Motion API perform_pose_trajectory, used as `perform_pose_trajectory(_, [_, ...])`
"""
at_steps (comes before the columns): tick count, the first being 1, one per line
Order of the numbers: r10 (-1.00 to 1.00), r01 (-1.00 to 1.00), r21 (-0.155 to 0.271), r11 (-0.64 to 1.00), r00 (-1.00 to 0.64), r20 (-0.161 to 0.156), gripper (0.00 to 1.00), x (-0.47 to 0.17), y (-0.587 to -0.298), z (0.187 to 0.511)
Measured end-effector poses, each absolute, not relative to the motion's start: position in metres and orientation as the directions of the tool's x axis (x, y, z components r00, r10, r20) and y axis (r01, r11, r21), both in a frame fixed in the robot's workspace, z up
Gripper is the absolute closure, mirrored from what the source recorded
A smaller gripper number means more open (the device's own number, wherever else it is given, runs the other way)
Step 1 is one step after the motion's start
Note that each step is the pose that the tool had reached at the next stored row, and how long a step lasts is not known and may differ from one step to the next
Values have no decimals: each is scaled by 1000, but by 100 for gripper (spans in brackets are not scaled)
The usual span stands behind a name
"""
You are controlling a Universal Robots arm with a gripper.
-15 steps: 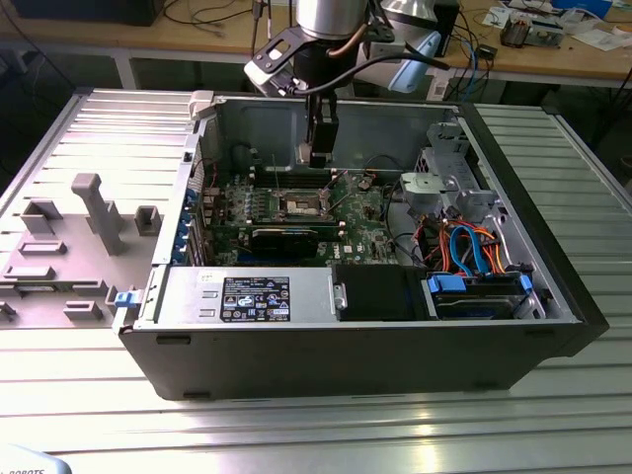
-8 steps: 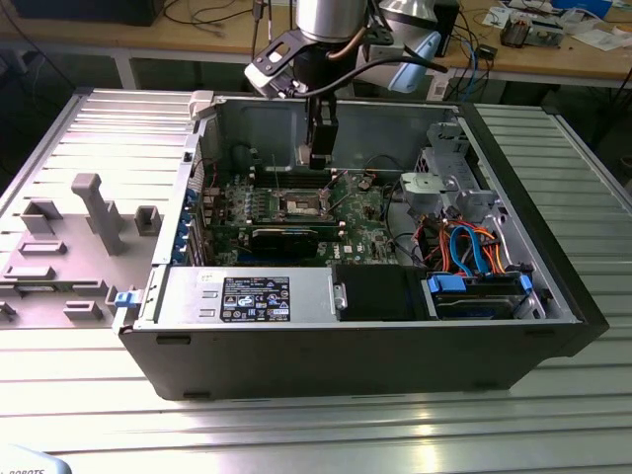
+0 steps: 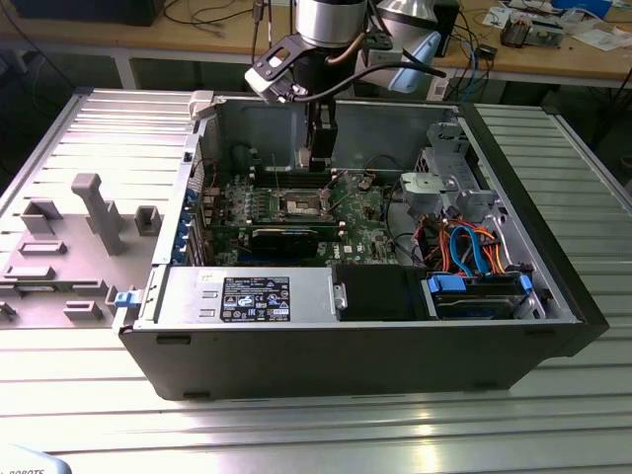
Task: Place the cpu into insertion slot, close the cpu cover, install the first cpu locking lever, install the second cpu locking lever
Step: 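Place the cpu into insertion slot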
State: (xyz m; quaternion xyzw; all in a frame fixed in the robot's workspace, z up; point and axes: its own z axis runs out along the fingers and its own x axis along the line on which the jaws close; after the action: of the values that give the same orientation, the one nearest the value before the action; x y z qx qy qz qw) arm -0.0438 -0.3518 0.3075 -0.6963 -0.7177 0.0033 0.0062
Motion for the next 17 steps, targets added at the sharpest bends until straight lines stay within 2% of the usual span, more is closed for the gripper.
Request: perform_pose_trajectory(17, [1000, 999, -11, 30, -30, 4, 46, -44, -352, 299])
